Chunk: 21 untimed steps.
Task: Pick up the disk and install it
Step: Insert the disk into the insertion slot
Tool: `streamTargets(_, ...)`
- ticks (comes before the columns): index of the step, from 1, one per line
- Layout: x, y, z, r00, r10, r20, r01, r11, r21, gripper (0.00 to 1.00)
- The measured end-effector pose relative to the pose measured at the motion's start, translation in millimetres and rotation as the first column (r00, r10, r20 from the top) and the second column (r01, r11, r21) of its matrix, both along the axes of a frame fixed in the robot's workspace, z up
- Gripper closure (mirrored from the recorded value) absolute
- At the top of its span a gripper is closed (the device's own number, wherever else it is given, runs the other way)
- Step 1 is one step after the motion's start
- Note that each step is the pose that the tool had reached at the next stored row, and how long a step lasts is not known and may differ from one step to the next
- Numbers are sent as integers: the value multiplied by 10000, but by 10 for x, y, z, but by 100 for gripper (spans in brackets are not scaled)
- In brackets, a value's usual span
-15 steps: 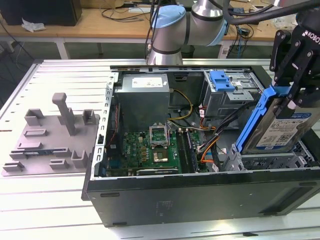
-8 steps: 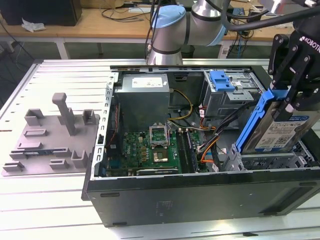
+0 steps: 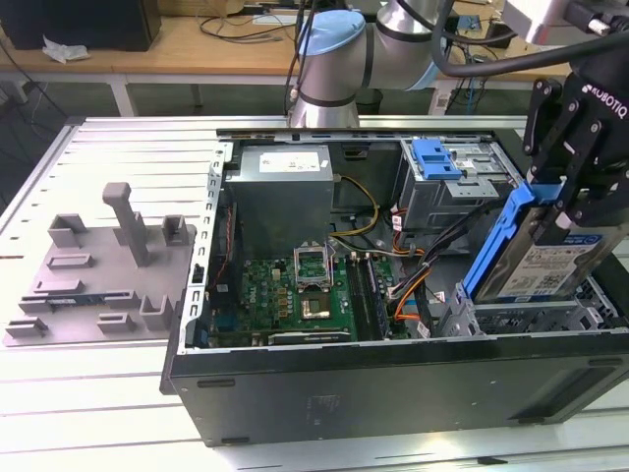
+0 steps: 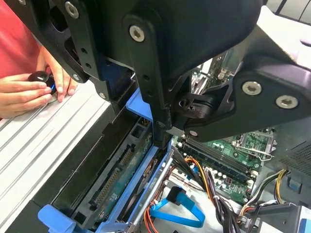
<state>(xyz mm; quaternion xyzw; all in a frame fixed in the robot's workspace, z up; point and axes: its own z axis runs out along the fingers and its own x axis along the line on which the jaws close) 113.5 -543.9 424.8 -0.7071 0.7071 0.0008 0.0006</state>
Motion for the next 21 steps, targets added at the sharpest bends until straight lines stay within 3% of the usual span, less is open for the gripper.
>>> streamTargets(21,0,0,-213,10000,0,0,0,10000,1,63)
